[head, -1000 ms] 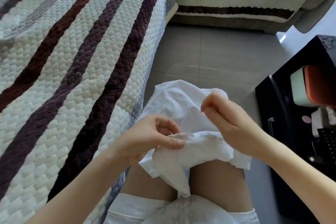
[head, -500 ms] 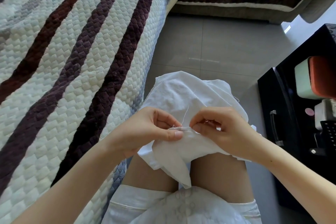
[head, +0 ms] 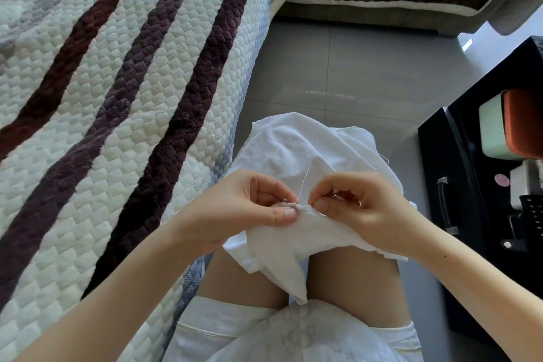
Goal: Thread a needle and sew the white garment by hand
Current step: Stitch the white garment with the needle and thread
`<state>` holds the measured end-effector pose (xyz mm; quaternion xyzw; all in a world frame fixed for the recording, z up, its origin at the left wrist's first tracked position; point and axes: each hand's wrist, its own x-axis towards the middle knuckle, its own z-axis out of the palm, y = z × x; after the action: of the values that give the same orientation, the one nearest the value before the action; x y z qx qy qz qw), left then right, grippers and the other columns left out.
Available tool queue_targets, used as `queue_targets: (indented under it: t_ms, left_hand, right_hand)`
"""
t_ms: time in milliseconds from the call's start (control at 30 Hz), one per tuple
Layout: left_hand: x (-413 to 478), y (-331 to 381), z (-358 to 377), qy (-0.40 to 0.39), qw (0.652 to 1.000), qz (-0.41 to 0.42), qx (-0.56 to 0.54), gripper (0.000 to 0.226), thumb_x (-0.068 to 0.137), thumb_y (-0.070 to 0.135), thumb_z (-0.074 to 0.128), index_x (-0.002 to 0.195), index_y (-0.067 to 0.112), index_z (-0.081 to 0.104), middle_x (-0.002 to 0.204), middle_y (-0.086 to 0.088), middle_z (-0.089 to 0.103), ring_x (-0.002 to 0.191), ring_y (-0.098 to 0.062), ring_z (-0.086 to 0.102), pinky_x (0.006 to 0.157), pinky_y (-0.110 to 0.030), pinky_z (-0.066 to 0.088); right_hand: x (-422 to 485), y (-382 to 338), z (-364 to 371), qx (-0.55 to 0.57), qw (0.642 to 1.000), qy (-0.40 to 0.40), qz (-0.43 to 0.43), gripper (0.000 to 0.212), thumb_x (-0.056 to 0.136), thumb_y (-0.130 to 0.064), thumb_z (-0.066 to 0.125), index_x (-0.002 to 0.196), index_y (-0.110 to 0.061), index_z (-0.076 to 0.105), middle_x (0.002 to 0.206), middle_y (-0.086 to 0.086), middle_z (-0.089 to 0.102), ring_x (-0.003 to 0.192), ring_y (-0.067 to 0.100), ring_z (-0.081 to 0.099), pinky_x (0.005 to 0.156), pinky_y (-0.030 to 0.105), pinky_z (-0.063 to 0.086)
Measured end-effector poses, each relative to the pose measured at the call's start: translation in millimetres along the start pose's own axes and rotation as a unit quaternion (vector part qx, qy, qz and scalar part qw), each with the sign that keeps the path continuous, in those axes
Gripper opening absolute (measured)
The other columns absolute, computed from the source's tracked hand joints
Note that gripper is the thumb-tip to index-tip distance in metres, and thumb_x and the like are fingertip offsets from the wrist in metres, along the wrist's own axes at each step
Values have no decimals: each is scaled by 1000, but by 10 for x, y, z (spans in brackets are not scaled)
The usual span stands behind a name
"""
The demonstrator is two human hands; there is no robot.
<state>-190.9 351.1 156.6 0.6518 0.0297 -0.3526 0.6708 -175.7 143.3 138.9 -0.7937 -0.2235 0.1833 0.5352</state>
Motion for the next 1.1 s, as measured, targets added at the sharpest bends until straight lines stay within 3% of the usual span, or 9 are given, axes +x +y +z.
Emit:
queue_targets:
  t_ms: [200, 300, 433, 600, 867, 1100]
  left_hand:
    - [-26, 19, 26, -8, 999, 30, 28, 10, 80, 1, 69, 79, 11, 71, 70, 0, 65, 68, -5, 61, 64, -13, 49]
    - [-41, 28, 47, 7, 997, 48, 51, 11, 78, -1, 69, 79, 10, 71, 67, 1, 65, 66, -5, 60, 64, -13, 48]
    - [-63, 21, 57, 25, 996, 76, 51, 13, 72, -3, 73, 73, 9, 72, 67, 2, 68, 64, -5, 63, 62, -13, 48]
    - [-75, 11, 60, 23, 994, 95, 43, 8, 63, 6, 76, 70, 8, 73, 69, -3, 70, 65, -8, 64, 62, -15, 49]
    - [-59, 20, 62, 17, 996, 84, 38, 12, 63, 11, 75, 75, 11, 76, 72, -1, 72, 68, -7, 67, 64, -13, 49]
    - [-39, 32, 62, 11, 997, 51, 64, 14, 70, 19, 70, 81, 13, 73, 75, 2, 71, 72, -5, 65, 65, -13, 48]
  right_hand:
    - [-33, 12, 3, -9, 999, 11, -31, 8, 83, -17, 61, 78, -16, 68, 69, -9, 63, 64, 10, 51, 61, 15, 39]
    - [-48, -4, 20, -123, 982, 52, -134, 17, 86, -17, 55, 79, -10, 69, 69, -20, 55, 65, 0, 46, 63, 11, 35]
    - [-110, -36, 12, -262, 925, 106, -255, 21, 88, -4, 52, 76, -2, 70, 65, 2, 57, 59, 19, 43, 55, 26, 37]
    - [-167, -30, -21, -337, 881, 120, -310, 16, 79, 7, 58, 76, 0, 72, 64, 8, 59, 54, 26, 44, 51, 32, 37]
    - [-115, 24, -21, -257, 925, 114, -256, 18, 86, 1, 55, 75, -1, 70, 64, 5, 58, 58, 23, 45, 55, 29, 39]
    - [-68, 86, -47, -129, 976, 96, -150, 19, 86, -15, 55, 78, -6, 69, 66, -3, 59, 63, 14, 50, 62, 12, 36]
